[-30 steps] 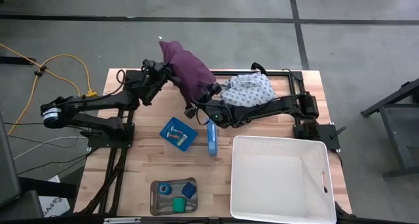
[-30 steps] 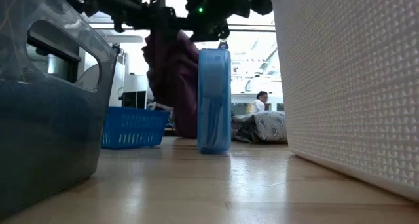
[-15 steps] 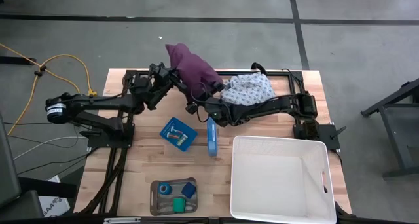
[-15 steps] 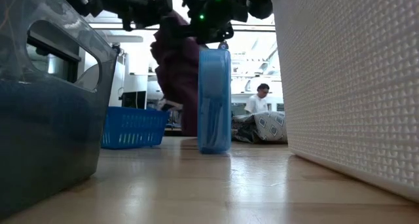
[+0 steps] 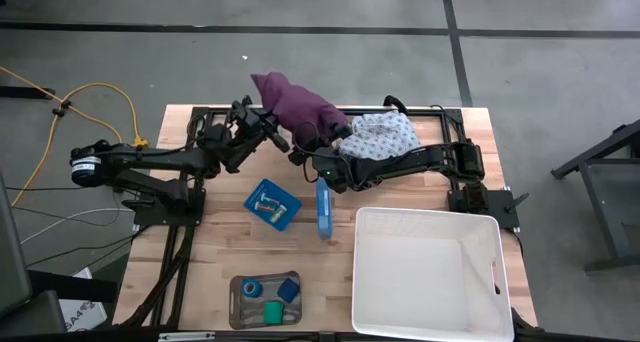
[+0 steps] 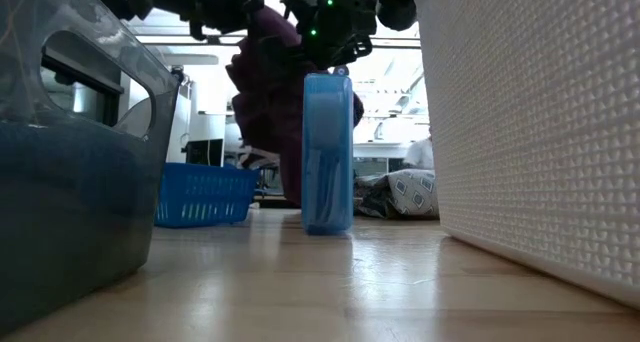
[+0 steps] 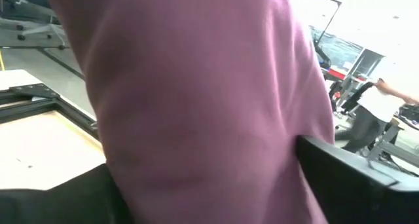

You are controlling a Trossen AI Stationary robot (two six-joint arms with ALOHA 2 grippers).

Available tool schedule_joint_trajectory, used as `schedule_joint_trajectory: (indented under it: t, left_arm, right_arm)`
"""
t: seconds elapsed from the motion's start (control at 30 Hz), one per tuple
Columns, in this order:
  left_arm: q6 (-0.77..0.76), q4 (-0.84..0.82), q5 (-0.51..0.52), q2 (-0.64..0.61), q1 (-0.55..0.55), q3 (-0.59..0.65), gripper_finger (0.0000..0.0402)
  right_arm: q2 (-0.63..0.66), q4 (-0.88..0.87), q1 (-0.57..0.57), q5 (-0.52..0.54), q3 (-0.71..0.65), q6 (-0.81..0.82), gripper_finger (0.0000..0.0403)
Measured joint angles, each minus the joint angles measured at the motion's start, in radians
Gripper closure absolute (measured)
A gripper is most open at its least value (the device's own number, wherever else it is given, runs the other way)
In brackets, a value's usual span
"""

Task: Pick & Place Medicine items
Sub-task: Put the purple scrubs into the white bin

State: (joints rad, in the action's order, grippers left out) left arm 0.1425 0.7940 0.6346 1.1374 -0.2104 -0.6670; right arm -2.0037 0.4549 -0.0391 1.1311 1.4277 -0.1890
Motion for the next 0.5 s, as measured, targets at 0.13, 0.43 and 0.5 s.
schedule_joint_trajectory:
  t: [0.13, 0.43, 0.5]
  left_arm:
    - [0.020, 0.000, 0.000, 0.000, 0.020, 0.000, 0.0389]
    - [0.047, 0.000, 0.009, 0.000, 0.061, 0.000, 0.0389]
    - [0.065, 0.001, 0.024, -0.001, 0.069, 0.000, 0.0389]
  right_arm:
    - [0.000, 0.000, 0.000, -0.002, 0.000, 0.000, 0.0116]
    - [0.000, 0.003, 0.006, -0.002, 0.000, 0.000, 0.0237]
    - [0.000, 0.006, 0.009, -0.001, 0.000, 0.000, 0.0267]
